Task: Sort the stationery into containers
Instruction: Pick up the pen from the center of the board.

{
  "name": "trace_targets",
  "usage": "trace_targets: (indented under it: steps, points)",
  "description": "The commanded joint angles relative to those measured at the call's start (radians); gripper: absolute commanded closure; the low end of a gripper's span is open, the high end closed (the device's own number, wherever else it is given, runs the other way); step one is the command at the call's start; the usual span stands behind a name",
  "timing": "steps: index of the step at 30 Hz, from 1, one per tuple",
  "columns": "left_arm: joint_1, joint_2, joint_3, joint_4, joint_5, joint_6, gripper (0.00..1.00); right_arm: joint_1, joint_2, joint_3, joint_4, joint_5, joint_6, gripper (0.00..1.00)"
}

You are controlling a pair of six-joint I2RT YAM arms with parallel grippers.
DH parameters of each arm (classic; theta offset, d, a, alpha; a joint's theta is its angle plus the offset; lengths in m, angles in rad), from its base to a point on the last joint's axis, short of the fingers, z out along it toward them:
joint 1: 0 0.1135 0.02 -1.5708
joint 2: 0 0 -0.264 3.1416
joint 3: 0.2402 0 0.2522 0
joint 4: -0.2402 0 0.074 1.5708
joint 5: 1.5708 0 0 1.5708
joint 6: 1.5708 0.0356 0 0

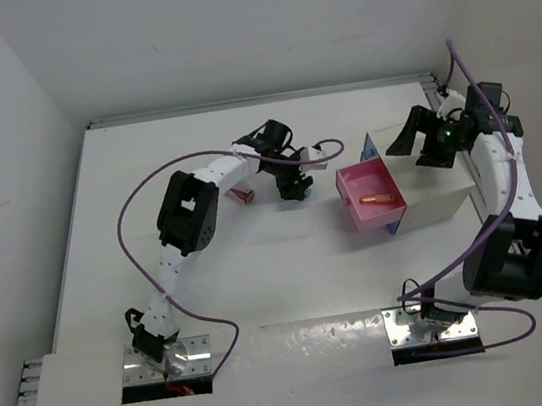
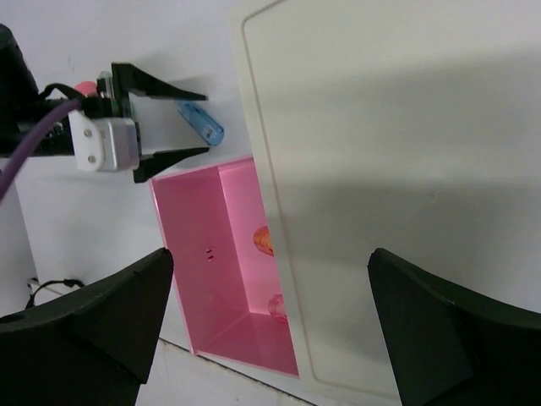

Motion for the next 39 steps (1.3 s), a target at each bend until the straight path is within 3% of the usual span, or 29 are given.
trace_targets:
  steps: [1, 7, 8, 11, 14, 25, 31, 39]
  points:
    - [-0.009, -0.048, -0.084, -0.064, -0.047, 0.064, 0.34, 0.007, 0.024, 0.071, -0.002, -0.002, -0.028, 0.05]
    - [-0.011, -0.085, -0.168, -0.094, -0.093, 0.101, 0.6, 0.021, 0.053, 0.103, -0.006, 0.056, -0.104, 0.09]
    - [-0.011, -0.092, -0.179, -0.097, -0.092, 0.104, 0.7, 0.024, 0.056, 0.115, -0.011, 0.084, -0.126, 0.09]
    - [-0.009, -0.123, -0.213, -0.094, -0.072, 0.11, 0.85, 0.027, 0.05, 0.117, -0.002, 0.121, -0.176, 0.11]
    - [-0.005, -0.16, -0.208, -0.102, -0.026, 0.104, 0.91, 0.029, 0.02, 0.086, 0.023, 0.139, -0.201, 0.11]
    - [0.072, -0.273, -0.032, -0.14, 0.095, 0.04, 1.0, 0.055, -0.043, -0.003, 0.096, 0.196, -0.198, 0.1]
    - [0.184, -0.315, -0.067, 0.01, 0.218, -0.175, 1.0, 0.064, -0.074, -0.041, 0.119, 0.216, -0.215, 0.08]
    - [0.255, -0.306, -0.064, 0.191, 0.218, -0.341, 1.0, 0.072, -0.111, -0.123, 0.231, 0.225, -0.242, 0.04]
